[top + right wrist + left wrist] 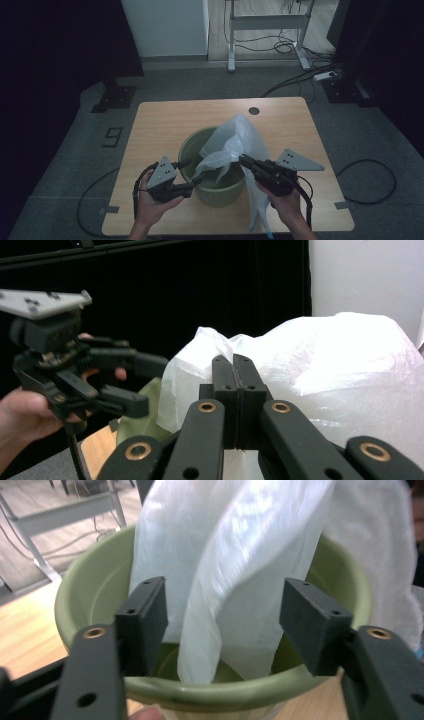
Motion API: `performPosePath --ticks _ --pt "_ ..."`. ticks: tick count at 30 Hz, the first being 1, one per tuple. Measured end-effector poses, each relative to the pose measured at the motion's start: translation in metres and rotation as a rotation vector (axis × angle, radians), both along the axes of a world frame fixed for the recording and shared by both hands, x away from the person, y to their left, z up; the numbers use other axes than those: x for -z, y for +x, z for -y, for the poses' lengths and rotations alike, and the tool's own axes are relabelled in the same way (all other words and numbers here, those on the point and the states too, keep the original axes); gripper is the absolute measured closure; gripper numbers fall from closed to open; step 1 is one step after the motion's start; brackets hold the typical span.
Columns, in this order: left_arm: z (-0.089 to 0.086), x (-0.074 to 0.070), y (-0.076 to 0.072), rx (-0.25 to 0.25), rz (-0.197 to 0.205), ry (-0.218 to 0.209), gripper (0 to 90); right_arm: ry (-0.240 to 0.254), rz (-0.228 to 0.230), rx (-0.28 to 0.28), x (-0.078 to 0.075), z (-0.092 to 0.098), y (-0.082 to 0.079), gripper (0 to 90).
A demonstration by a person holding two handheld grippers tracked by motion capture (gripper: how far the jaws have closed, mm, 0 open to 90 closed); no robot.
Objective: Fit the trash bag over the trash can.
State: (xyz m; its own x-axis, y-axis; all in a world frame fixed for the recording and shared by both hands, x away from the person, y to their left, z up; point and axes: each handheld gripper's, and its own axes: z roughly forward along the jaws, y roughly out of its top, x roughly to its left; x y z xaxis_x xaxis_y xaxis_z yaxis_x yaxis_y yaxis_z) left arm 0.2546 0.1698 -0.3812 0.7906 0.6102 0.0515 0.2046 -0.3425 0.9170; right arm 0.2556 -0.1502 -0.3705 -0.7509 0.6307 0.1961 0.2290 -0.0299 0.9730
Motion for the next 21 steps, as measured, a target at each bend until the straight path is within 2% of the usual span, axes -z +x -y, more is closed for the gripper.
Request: performPosePath --ticks 4,8,13,21 --pt "0.006 -0.007 0.0 0.019 0.015 -0.007 33.0 -0.002 -0.008 0.0 0.002 0.002 0.0 89.1" --pt "0.017 -0.008 0.004 0.048 0.002 -0.016 30.5 -0.004 -0.009 -0.007 -0.001 -0.001 0.003 89.0" --pt "0.024 -0.003 0.006 0.025 -0.011 -0.027 26.9 -0.01 -0.014 -0.017 -0.001 -0.008 0.006 89.0" --pt "0.038 -0.003 0.008 0.03 -0.02 -0.042 27.7 -0.023 -0.02 -0.031 -0.002 -0.019 0.009 89.0"
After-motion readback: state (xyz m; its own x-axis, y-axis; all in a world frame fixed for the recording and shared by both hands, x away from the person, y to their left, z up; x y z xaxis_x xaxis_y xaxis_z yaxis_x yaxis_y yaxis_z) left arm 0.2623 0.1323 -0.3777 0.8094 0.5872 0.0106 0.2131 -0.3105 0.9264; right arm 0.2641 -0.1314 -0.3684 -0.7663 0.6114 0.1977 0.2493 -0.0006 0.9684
